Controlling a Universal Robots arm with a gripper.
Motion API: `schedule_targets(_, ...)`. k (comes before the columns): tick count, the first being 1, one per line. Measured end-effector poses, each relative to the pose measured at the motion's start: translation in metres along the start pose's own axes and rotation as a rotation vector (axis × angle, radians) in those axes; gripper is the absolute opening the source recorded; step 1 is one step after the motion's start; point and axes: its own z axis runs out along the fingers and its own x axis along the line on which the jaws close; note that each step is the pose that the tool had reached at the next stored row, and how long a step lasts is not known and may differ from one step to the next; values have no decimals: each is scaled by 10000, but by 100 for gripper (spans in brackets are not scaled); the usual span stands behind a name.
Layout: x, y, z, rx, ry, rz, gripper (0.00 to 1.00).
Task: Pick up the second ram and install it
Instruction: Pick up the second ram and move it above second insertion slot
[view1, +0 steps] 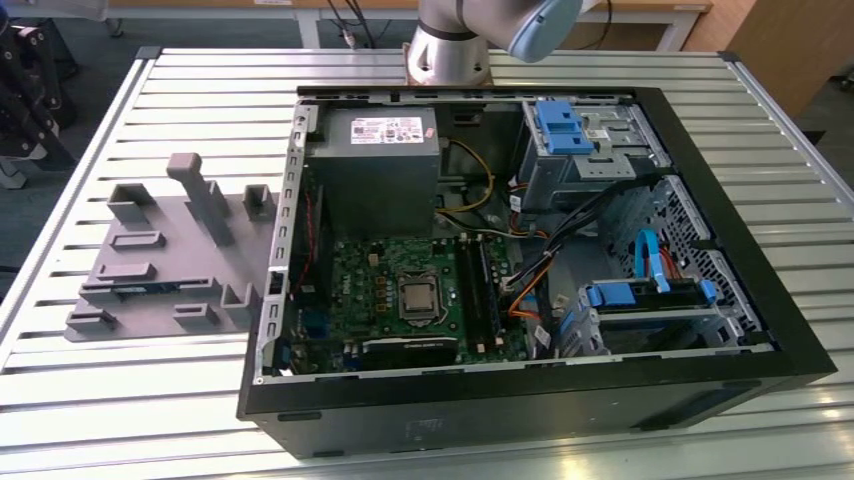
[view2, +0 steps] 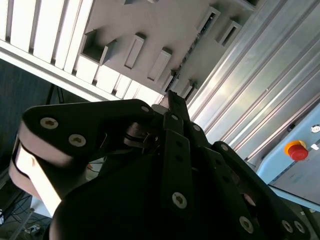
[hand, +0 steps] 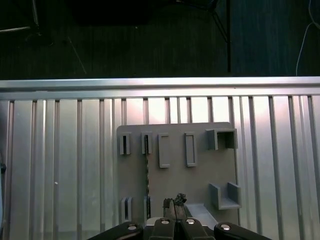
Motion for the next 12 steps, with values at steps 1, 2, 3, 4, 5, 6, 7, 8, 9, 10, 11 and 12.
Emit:
schedule_targets(1,0,0,0,0,0,0,11)
schedule_targets(2,0,1,0,0,0,-1,11)
schedule_targets(3,1,4,2,0,-1,-1,11)
schedule_targets(4,1,10,3,0,-1,0,11)
schedule_targets(5,1,19,6,0,-1,0,11)
schedule_targets(6,2,29,8,-1,-1,1,11)
schedule_targets(7,2,40,12,0,-1,0,11)
schedule_targets(8,4,54,17,1,-1,0,17)
schedule_targets(9,5,71,22,0,-1,1,17)
schedule_targets(10,8,86,28,0,-1,0,17)
schedule_targets(11,9,96,34,0,-1,0,17)
schedule_targets(12,10,103,41,0,-1,0,17)
